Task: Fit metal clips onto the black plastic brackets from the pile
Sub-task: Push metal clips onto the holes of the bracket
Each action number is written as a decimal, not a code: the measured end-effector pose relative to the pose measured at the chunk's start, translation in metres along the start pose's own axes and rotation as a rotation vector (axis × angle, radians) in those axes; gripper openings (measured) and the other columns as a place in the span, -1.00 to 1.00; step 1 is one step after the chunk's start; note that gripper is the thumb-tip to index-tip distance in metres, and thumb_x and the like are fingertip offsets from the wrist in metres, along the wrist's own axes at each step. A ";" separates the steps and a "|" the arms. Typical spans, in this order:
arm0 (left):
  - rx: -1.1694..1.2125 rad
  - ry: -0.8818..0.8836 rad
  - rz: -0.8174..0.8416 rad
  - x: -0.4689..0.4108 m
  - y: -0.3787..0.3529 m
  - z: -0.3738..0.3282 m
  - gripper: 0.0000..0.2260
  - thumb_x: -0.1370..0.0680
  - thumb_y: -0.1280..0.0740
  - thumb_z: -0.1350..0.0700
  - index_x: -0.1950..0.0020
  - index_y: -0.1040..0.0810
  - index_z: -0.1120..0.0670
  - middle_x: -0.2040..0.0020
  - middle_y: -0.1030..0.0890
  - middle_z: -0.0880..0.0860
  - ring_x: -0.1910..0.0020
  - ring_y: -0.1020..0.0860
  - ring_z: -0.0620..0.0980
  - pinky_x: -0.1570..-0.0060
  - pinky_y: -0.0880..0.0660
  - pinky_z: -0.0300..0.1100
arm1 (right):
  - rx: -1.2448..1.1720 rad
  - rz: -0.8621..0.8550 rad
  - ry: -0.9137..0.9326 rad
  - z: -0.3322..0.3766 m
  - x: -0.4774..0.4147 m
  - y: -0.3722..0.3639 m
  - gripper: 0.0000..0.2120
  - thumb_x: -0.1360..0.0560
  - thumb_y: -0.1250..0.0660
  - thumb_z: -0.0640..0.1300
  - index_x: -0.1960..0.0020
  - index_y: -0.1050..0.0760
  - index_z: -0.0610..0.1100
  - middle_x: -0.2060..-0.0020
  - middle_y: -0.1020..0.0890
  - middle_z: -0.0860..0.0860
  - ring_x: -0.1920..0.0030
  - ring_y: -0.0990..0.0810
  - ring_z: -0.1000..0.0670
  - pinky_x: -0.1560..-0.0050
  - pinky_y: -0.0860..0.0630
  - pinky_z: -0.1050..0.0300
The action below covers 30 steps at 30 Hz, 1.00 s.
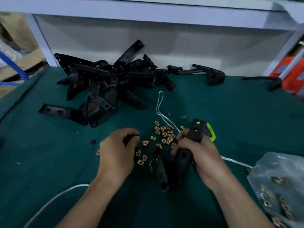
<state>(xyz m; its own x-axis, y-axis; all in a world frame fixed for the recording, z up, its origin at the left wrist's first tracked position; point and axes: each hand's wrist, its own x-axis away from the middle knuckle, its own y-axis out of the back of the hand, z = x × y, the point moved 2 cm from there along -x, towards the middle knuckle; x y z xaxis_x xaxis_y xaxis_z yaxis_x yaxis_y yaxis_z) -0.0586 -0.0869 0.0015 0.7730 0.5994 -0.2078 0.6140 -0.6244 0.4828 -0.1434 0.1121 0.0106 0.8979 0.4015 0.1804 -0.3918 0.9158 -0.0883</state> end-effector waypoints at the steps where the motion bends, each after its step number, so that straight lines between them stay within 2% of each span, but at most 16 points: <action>1: -0.005 -0.021 -0.001 0.000 0.000 -0.001 -0.74 -0.52 -0.47 0.25 0.14 -0.67 -0.15 0.16 -0.65 -0.23 0.08 -0.58 -0.33 0.13 -0.39 -0.58 | 0.097 0.011 0.022 0.000 0.000 -0.001 -0.94 -0.34 -0.36 -0.16 0.23 -0.59 -0.02 0.32 -0.68 -0.22 0.24 -0.63 -0.11 0.14 -0.51 -0.01; 3: -0.011 -0.067 -0.010 0.000 -0.001 -0.001 -0.69 -0.49 -0.47 0.32 0.17 -0.67 -0.13 0.13 -0.63 -0.23 0.07 -0.57 -0.31 0.12 -0.37 -0.58 | 0.320 0.017 0.060 -0.002 0.001 -0.002 -0.92 -0.35 -0.38 -0.04 0.25 -0.59 -0.05 0.34 -0.70 -0.09 0.30 -0.62 -0.02 0.14 -0.53 0.00; 5: -0.007 -0.078 -0.001 0.000 -0.002 -0.001 -0.69 -0.51 -0.45 0.33 0.13 -0.68 -0.13 0.07 -0.60 -0.26 0.04 -0.56 -0.31 0.12 -0.37 -0.58 | 0.588 -0.037 0.135 -0.002 0.002 -0.002 -0.80 -0.34 -0.39 0.08 0.25 -0.56 -0.06 0.38 -0.66 0.07 0.38 -0.57 0.08 0.29 -0.50 0.19; 7: -0.020 -0.079 0.027 -0.001 -0.004 0.000 -0.69 -0.56 -0.40 0.30 0.07 -0.68 -0.15 0.01 -0.57 -0.29 0.00 -0.54 -0.31 0.10 -0.37 -0.56 | 0.763 -0.144 0.243 -0.001 0.004 -0.003 -0.75 -0.35 -0.44 0.11 0.28 -0.48 -0.04 0.43 -0.58 0.12 0.44 -0.48 0.13 0.46 -0.36 0.34; 9: -0.046 -0.080 0.050 -0.001 -0.005 0.002 -0.69 -0.59 -0.36 0.27 0.05 -0.66 -0.17 -0.01 -0.54 -0.29 -0.01 -0.52 -0.31 0.11 -0.37 -0.54 | 0.830 -0.220 0.290 0.001 0.007 -0.006 -0.77 -0.38 -0.48 0.11 0.16 -0.48 0.04 0.41 -0.58 0.16 0.41 -0.50 0.14 0.44 -0.37 0.33; 12: -0.115 -0.091 0.065 -0.002 -0.006 0.004 -0.70 -0.63 -0.31 0.25 0.04 -0.66 -0.16 -0.01 -0.52 -0.28 0.00 -0.50 -0.31 0.17 -0.37 -0.51 | 0.985 -0.364 0.325 0.005 0.011 -0.008 -0.65 -0.42 -0.43 0.20 -0.18 -0.47 0.24 0.28 -0.60 0.30 0.25 -0.54 0.15 0.20 -0.44 0.18; 13: -0.138 -0.096 0.070 -0.002 -0.006 0.004 -0.71 -0.63 -0.30 0.25 0.02 -0.67 -0.14 -0.01 -0.51 -0.27 0.00 -0.50 -0.30 0.16 -0.36 -0.51 | 1.006 -0.408 0.362 0.008 0.012 -0.008 -0.65 -0.44 -0.41 0.20 -0.20 -0.48 0.24 0.22 -0.60 0.30 0.21 -0.52 0.15 0.17 -0.41 0.18; 15: -0.173 -0.106 0.083 -0.002 -0.007 0.005 -0.74 -0.64 -0.29 0.24 -0.01 -0.68 -0.09 -0.01 -0.52 -0.24 0.03 -0.51 -0.28 0.12 -0.36 -0.49 | 0.965 -0.451 0.470 0.011 0.015 -0.008 -0.76 -0.47 -0.43 0.10 -0.13 -0.57 0.17 0.21 -0.58 0.29 0.16 -0.47 0.18 0.15 -0.36 0.34; 16: -0.184 -0.111 0.092 -0.002 -0.007 0.005 -0.76 -0.64 -0.28 0.23 -0.01 -0.68 -0.08 0.01 -0.52 -0.22 0.04 -0.52 -0.27 0.11 -0.36 -0.47 | 0.937 -0.441 0.517 0.011 0.016 -0.009 -0.80 -0.46 -0.45 0.00 -0.09 -0.61 0.14 0.21 -0.57 0.28 0.12 -0.47 0.18 0.12 -0.35 0.45; 18: -0.205 -0.120 0.120 -0.002 -0.009 0.004 -0.80 -0.64 -0.30 0.19 0.02 -0.68 -0.06 0.06 -0.55 -0.18 0.09 -0.53 -0.22 0.09 -0.44 -0.31 | 0.909 -0.346 0.556 0.008 0.016 -0.012 -0.76 -0.44 -0.47 -0.16 -0.05 -0.67 0.09 0.18 -0.58 0.24 0.02 -0.48 0.19 -0.02 -0.31 0.53; 19: -0.225 -0.123 0.134 -0.002 -0.010 0.004 -0.82 -0.64 -0.32 0.17 0.03 -0.68 -0.05 0.09 -0.56 -0.16 0.11 -0.54 -0.18 0.09 -0.48 -0.22 | 0.918 -0.275 0.553 0.006 0.015 -0.014 -0.75 -0.44 -0.47 -0.19 -0.05 -0.68 0.09 0.15 -0.59 0.22 -0.02 -0.48 0.18 -0.07 -0.30 0.50; 22: -0.270 -0.130 0.129 0.000 -0.010 0.001 -0.86 -0.60 -0.39 0.15 0.00 -0.71 -0.07 0.13 -0.57 -0.16 0.16 -0.54 -0.15 0.09 -0.51 -0.13 | 1.122 -0.127 0.490 0.000 0.011 -0.023 -0.69 -0.46 -0.42 -0.15 -0.17 -0.65 0.09 0.01 -0.65 0.19 -0.10 -0.45 0.04 -0.19 -0.31 0.18; 24: -0.272 -0.147 0.098 0.001 -0.009 0.000 -0.82 -0.57 -0.42 0.19 -0.05 -0.71 -0.07 0.14 -0.58 -0.18 0.18 -0.55 -0.13 0.08 -0.53 -0.13 | 1.348 -0.099 0.459 -0.001 0.007 -0.028 -0.60 -0.48 -0.34 -0.11 -0.30 -0.55 0.10 -0.14 -0.63 0.18 -0.11 -0.48 0.00 -0.16 -0.22 0.09; 26: -0.268 -0.155 0.086 0.002 -0.009 0.000 -0.78 -0.55 -0.43 0.23 -0.09 -0.72 -0.05 0.09 -0.61 -0.19 0.14 -0.56 -0.12 0.04 -0.54 -0.15 | 1.485 -0.069 0.411 -0.003 0.003 -0.034 -0.56 -0.48 -0.33 -0.07 -0.36 -0.47 0.12 -0.15 -0.55 0.14 -0.11 -0.52 -0.01 -0.12 -0.23 0.06; 28: -0.264 -0.160 0.082 0.002 -0.009 0.000 -0.74 -0.53 -0.42 0.27 -0.10 -0.72 -0.04 0.02 -0.61 -0.21 0.11 -0.56 -0.15 0.01 -0.52 -0.21 | 1.465 -0.067 0.399 -0.004 0.001 -0.038 -0.57 -0.48 -0.33 -0.10 -0.33 -0.46 0.10 -0.11 -0.53 0.12 -0.07 -0.53 0.01 -0.09 -0.27 0.08; 30: -0.275 -0.165 0.072 0.003 -0.009 0.000 -0.72 -0.53 -0.41 0.27 -0.14 -0.71 -0.04 -0.03 -0.62 -0.20 0.04 -0.56 -0.14 -0.08 -0.50 -0.21 | 1.306 -0.131 0.395 -0.002 -0.001 -0.038 -0.65 -0.50 -0.29 -0.20 -0.24 -0.53 0.06 -0.07 -0.59 0.11 -0.01 -0.53 0.02 -0.04 -0.25 0.14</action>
<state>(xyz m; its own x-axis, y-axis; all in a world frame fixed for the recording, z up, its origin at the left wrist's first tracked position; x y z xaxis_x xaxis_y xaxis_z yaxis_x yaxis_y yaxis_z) -0.0614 -0.0793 -0.0032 0.8424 0.4549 -0.2889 0.5078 -0.4905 0.7082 -0.1289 0.0770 0.0116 0.8534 0.4845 -0.1921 -0.0052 0.3764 0.9264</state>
